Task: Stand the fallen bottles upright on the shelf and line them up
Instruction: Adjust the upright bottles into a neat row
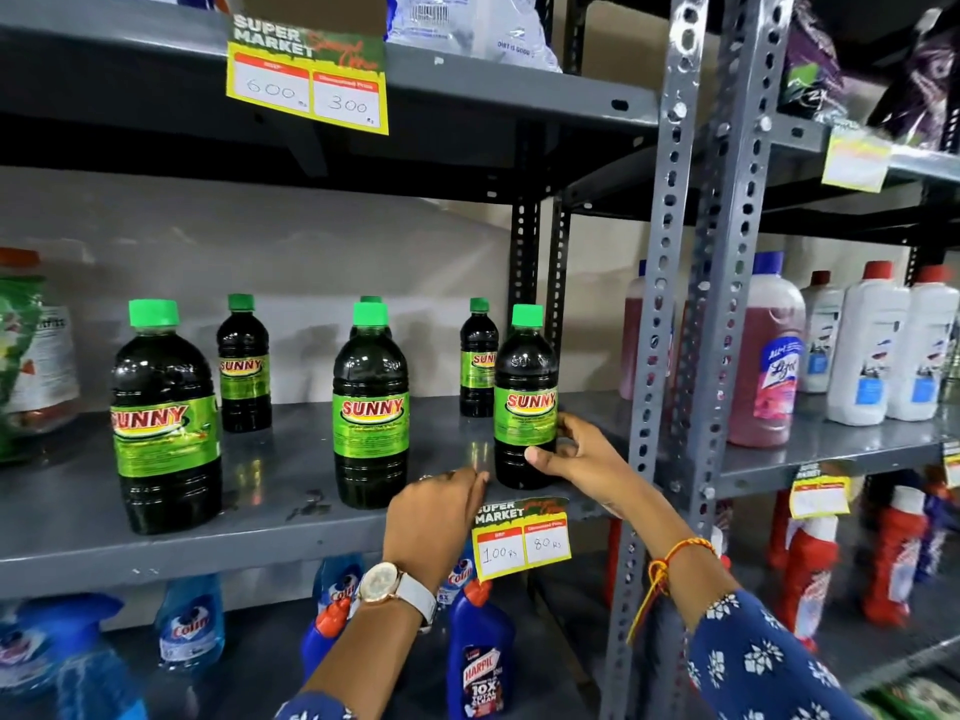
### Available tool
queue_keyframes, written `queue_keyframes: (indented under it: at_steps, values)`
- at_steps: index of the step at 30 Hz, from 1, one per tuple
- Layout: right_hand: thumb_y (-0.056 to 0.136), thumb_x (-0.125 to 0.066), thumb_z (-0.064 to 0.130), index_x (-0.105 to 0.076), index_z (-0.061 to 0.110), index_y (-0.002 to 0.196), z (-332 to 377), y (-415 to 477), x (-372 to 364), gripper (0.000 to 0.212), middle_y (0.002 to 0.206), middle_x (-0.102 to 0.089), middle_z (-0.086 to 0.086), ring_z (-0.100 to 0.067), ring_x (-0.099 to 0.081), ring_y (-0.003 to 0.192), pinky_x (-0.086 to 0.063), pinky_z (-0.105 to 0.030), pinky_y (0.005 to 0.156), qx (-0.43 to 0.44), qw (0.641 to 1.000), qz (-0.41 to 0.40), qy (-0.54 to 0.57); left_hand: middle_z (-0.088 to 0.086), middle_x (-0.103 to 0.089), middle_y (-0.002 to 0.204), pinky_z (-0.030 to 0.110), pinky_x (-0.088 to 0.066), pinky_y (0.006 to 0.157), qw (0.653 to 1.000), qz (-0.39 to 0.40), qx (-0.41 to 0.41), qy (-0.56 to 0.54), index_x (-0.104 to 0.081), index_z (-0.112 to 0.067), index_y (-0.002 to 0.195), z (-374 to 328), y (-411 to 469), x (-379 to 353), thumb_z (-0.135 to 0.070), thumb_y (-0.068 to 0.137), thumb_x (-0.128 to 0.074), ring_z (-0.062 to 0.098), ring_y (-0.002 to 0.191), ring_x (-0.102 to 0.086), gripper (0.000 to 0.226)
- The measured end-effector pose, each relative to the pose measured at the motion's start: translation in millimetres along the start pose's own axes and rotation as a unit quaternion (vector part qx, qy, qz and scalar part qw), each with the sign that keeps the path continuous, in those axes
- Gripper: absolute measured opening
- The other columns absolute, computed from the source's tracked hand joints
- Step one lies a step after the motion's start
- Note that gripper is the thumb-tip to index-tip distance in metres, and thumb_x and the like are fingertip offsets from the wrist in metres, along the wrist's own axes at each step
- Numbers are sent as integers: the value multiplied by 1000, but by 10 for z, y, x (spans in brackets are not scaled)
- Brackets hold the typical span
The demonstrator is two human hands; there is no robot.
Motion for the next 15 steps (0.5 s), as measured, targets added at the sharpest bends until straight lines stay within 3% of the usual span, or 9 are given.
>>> queue_keyframes:
  at_steps: [4, 8, 10, 12, 14, 15]
  values:
    - [74, -73, 26, -49, 19, 121, -4, -13, -2, 53, 119, -61, 2, -14, -56, 111, -44, -28, 92, 1, 1000, 2, 0, 8, -58, 42, 21, -24, 37, 999, -36, -15, 21, -58, -11, 59, -5, 9, 19, -21, 78, -72, 28, 33, -52, 26]
    - [74, -72, 20, -43, 11, 128, 62, -91, -7, 63, 127, -57, -7, -18, -56, 113, -46, -32, 96, 2, 999, 2, 34, 12, -64, 56, 27, -27, 42, 997, -68, -17, -21, -60, -9, 70, 48, -18, -12, -34, 90, -53, 33, 49, -58, 32]
    - [73, -71, 21, -37, 11, 133, 177, -200, 7, 70, 128, -53, 0, -9, -55, 110, -47, -23, 91, 49, 994, -72, 73, 14, -67, 64, 30, -35, 45, 992, -80, -25, -94, -62, -10, 79, 70, -26, 45, -37, 92, -44, 33, 58, -61, 35]
    - [74, -71, 23, -44, 14, 125, 386, -379, 44, 58, 118, -54, 5, -2, -56, 104, -48, -17, 87, 176, 954, -233, 72, 12, -72, 83, 34, -49, 59, 978, -88, -22, -188, -64, -11, 94, 118, -40, 175, -37, 94, -42, 28, 75, -66, 34]
    - [76, -70, 24, -53, 17, 112, 613, -542, -18, 41, 106, -59, -5, -12, -60, 99, -50, -22, 86, 289, 895, -332, 71, 9, -72, 96, 35, -52, 72, 970, -121, -37, -208, -64, -12, 99, 183, -87, 358, -35, 95, -41, 23, 87, -66, 33]
    - [76, -68, 26, -56, 20, 108, 725, -549, -121, 34, 101, -61, -9, -16, -61, 94, -51, -24, 83, 314, 887, -330, 76, 8, -72, 96, 35, -52, 72, 970, -150, -44, -186, -64, -12, 98, 240, -122, 465, -33, 94, -41, 23, 86, -65, 31]
Point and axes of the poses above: each hand's wrist, its own y-axis towards the middle knuckle, its own x-axis out of the back of the hand, z = x × y, the point moved 4 cm from there along y, towards the middle knuckle
